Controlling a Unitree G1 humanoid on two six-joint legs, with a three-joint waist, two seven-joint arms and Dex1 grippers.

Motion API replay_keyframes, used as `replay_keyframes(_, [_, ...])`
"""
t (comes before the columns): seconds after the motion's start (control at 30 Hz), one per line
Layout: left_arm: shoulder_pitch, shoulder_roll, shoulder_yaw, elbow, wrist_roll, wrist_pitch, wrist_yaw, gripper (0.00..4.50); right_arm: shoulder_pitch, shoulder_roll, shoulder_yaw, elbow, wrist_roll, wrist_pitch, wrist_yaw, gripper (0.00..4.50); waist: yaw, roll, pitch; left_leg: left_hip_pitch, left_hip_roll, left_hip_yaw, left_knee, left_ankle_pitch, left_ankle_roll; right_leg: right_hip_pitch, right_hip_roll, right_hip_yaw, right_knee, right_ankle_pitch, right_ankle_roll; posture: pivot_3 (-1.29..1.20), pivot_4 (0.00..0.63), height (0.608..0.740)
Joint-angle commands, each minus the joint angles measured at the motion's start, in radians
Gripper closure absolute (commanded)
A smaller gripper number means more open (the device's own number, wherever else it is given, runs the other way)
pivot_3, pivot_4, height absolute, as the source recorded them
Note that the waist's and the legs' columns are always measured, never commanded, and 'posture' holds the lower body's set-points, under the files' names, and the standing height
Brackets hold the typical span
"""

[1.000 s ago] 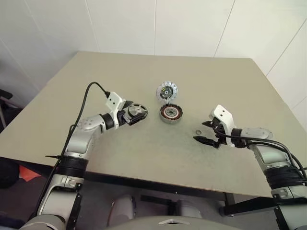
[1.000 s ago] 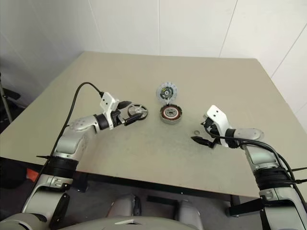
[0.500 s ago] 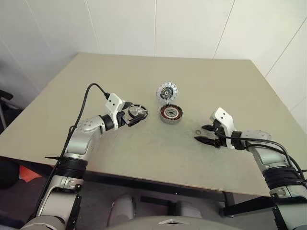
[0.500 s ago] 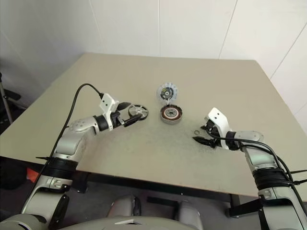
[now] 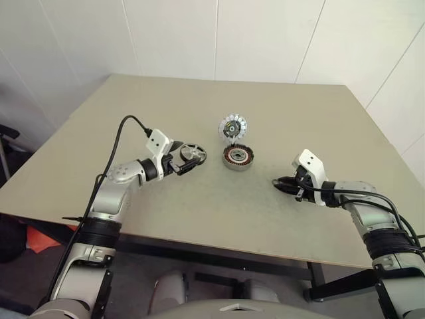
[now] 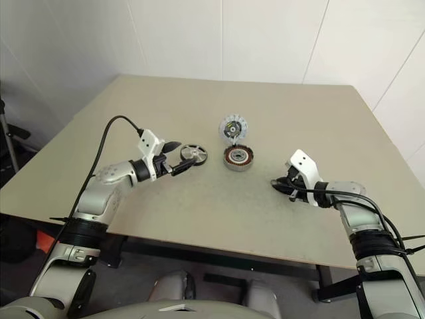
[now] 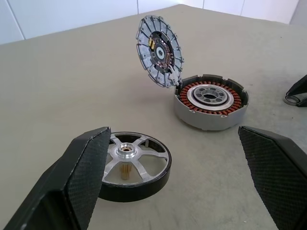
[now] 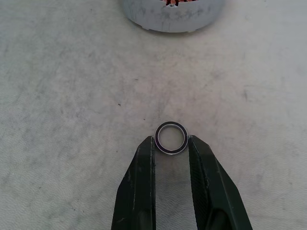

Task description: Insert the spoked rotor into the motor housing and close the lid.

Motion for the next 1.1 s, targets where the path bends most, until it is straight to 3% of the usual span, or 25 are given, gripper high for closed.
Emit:
replay_keyframes(0.03, [-0.016, 0.005, 0.013, -0.031, -0.001, -0.020, 0.007, 0.00, -0.026, -0.009, -0.011, 0.033, -0.034, -0.020, -0.029, 3.85, 0.000, 0.000, 0.000, 0.000, 0.000, 0.000, 0.000, 0.000, 0.000, 0.000, 0.000, 0.000, 0.000, 0.000, 0.000, 0.00, 0.000, 0.740])
replay_keyframes(0.6, [-0.016, 0.000, 0.009, -0.027, 0.009, -0.026, 0.010, 0.00, -0.319, 0.021, -0.028, 0.452, -0.151, -0.142, -0.231, 3.85, -0.003, 0.000, 0.000, -0.002, 0.001, 0.000, -0.001, 0.000, 0.000, -0.004, 0.000, -0.001, 0.002, 0.004, -0.007, 0.00, 0.000, 0.740])
replay_keyframes(0.87, [-0.015, 0.004, 0.015, -0.029, 0.013, -0.031, 0.019, 0.00, -0.331, 0.027, -0.030, 0.453, -0.137, -0.101, -0.135, 3.85, -0.003, 0.000, 0.000, -0.008, 0.002, 0.001, -0.001, -0.003, 0.004, -0.013, 0.001, -0.002, 0.009, 0.004, -0.009, 0.00, 0.000, 0.740])
replay_keyframes(1.1, [-0.019, 0.007, 0.016, -0.018, 0.015, -0.039, 0.021, 0.00, -0.317, 0.025, -0.032, 0.414, -0.151, -0.101, -0.124, 1.50, -0.003, 0.000, 0.000, -0.010, 0.003, 0.001, -0.001, -0.002, 0.001, -0.017, 0.002, -0.002, 0.011, 0.004, -0.009, 0.00, 0.000, 0.740])
